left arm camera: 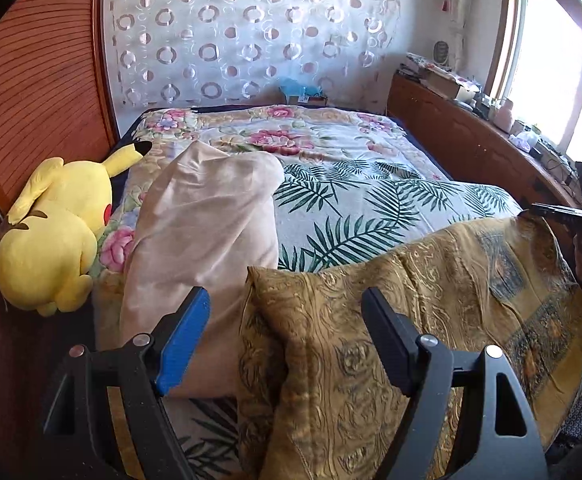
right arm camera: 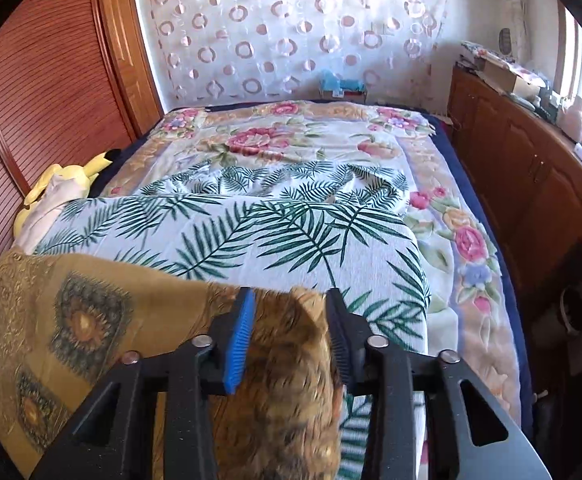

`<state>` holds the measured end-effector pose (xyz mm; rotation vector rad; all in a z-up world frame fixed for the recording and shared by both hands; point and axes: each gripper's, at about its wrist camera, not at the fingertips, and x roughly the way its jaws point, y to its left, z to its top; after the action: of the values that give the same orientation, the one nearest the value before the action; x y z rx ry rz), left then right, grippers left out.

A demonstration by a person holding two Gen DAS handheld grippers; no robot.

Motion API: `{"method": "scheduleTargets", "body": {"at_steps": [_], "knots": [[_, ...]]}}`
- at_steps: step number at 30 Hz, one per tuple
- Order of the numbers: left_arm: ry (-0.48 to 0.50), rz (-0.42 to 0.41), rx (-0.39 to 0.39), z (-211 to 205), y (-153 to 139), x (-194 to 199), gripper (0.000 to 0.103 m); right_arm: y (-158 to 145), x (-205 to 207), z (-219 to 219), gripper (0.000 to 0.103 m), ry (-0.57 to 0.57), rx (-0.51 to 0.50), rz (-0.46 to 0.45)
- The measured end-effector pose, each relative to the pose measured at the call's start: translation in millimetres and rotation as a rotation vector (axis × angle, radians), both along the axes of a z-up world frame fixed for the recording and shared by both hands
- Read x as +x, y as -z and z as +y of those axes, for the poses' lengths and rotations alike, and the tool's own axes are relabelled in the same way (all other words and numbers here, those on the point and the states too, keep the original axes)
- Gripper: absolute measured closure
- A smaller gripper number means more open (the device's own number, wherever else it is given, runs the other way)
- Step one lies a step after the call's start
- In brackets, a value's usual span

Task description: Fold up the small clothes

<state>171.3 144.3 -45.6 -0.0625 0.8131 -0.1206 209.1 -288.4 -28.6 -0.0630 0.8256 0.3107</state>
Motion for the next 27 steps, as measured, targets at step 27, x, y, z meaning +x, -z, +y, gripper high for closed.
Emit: {"method": "scheduleTargets", "body": {"at_steps": [27], "knots": [[0.008, 0.14, 0.003, 5, 40, 50, 0.052, -15, -2, -5, 0.065, -0.004, -0.026, -0.05]]}}
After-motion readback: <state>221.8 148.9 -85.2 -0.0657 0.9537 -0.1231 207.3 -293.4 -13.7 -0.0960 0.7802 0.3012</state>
